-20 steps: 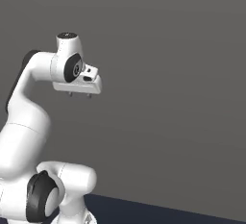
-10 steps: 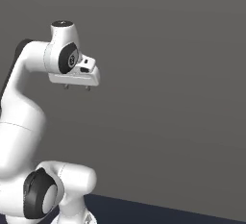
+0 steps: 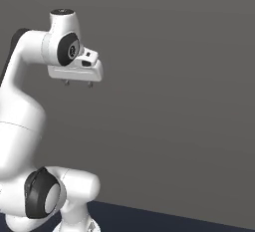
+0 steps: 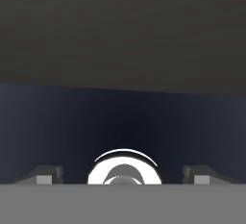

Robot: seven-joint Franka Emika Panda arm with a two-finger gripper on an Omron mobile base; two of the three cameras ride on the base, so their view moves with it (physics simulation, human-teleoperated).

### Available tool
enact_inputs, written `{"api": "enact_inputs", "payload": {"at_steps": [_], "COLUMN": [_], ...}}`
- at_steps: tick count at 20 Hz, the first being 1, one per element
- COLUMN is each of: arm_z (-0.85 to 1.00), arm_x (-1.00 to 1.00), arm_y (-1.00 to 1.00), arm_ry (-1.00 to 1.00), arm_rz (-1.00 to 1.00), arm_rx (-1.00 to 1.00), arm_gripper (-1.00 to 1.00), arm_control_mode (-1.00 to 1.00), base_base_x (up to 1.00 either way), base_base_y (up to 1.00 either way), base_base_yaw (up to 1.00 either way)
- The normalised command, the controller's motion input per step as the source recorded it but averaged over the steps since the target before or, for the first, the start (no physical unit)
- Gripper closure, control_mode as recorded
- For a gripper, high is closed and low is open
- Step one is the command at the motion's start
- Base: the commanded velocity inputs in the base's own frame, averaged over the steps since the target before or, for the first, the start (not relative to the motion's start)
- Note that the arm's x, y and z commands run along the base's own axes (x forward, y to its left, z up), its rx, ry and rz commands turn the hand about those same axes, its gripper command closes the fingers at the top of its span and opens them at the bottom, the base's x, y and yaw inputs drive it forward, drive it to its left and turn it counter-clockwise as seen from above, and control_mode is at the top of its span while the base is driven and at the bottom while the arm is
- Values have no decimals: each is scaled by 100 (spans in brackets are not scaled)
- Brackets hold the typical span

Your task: Pick the bowl and tupperware and place them in the sink. Then turn on the water.

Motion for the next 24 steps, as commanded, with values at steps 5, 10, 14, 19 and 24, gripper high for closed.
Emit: {"api": "enact_inputs", "payload": {"at_steps": [5, 10, 14, 19, 24], "arm_z": [0, 0, 0, 0, 0], "arm_x": [0, 0, 0, 0, 0], "arm_y": [0, 0, 0, 0, 0], "arm_ry": [0, 0, 0, 0, 0], "arm_rz": [0, 0, 0, 0, 0], "arm_rx": [0, 0, 0, 0, 0], "arm_gripper": [-100, -100, -100, -100, -100], "arm_control_mode": [-100, -100, -100, 100, 100], "base_base_x": [0, 0, 0, 10, 83], "base_base_y": [0, 0, 0, 0, 1], "base_base_yaw": [0, 0, 0, 0, 0]}}
